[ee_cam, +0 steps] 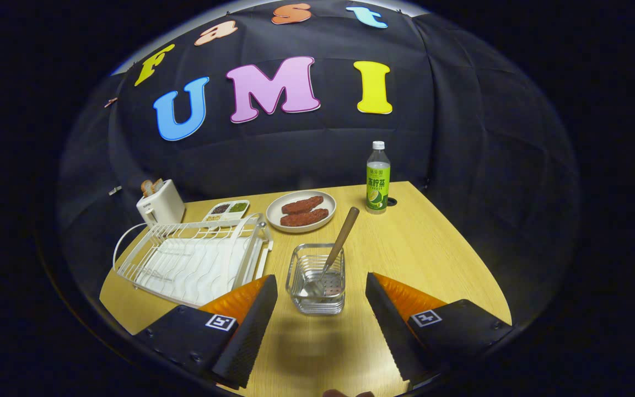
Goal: Take the plate from the dish rack, then take the spoon from the basket and place it into the plate.
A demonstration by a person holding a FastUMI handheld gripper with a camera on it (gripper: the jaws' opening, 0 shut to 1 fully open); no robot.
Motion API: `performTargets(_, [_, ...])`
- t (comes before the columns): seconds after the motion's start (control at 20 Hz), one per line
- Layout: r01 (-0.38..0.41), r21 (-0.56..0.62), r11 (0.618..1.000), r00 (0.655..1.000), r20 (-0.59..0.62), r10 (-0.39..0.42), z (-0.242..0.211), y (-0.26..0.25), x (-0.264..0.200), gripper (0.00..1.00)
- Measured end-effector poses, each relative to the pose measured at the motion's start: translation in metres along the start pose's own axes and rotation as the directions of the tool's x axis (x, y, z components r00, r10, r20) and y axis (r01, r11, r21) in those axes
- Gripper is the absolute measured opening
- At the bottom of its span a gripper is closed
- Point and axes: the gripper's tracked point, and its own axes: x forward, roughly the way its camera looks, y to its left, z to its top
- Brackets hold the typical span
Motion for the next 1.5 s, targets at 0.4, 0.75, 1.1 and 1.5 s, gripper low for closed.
performTargets(0.4, [0.004, -0.058, 0.998, 0.998, 0.059, -0.001, 0.011, -0.015, 0.077, 0.98])
performTargets(0.75, [-0.055, -0.061, 0.997, 0.998, 0.039, 0.057, 0.020, -0.017, 0.114, 0.98])
performTargets(1.1, [-0.066, -0.083, 0.994, 0.998, 0.001, 0.066, 0.016, -0.015, 0.122, 0.56])
performTargets(1.5, [-0.122, -0.098, 0.988, 0.992, 0.001, 0.123, 0.015, 0.006, 0.123, 0.14])
